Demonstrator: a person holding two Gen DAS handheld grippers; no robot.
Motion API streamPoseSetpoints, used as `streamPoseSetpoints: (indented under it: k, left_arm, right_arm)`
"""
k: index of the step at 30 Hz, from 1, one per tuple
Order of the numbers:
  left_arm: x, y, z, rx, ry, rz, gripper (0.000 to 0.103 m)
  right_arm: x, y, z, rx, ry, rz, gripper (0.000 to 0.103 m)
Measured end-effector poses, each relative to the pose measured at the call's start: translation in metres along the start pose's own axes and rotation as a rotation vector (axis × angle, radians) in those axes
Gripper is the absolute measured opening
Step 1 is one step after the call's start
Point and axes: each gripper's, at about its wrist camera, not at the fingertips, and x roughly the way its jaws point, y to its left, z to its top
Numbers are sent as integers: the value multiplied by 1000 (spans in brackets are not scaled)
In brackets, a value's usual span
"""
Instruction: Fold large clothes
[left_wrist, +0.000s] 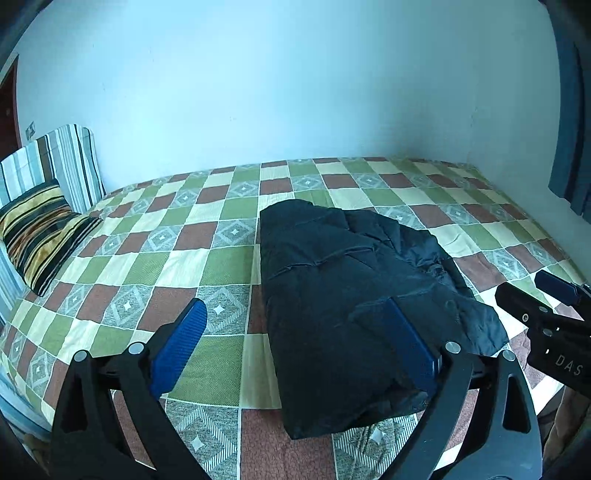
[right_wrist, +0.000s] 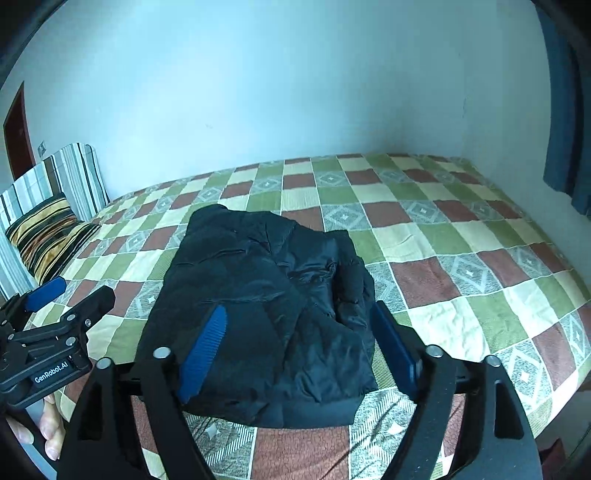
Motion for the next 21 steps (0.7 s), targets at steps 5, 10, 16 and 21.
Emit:
streamPoseSetpoints:
  k: [5,10,16,21]
  left_arm:
    - [-15,0,-6,-12,-5,-5,96]
    - [-25,2,-10,-28,-10,-5,96]
    - [-35,1,-11,-29,-28,-5,96]
    - [-38,3,-13,-40,-26,-8,97]
  right_arm:
    - [-9,0,-7,2,-4,1,81]
    - [-15,1,-13,6,-8,0,81]
    - [-23,5,-14,-3,-24,4,81]
    - [-24,6,-15,0,-25,5,81]
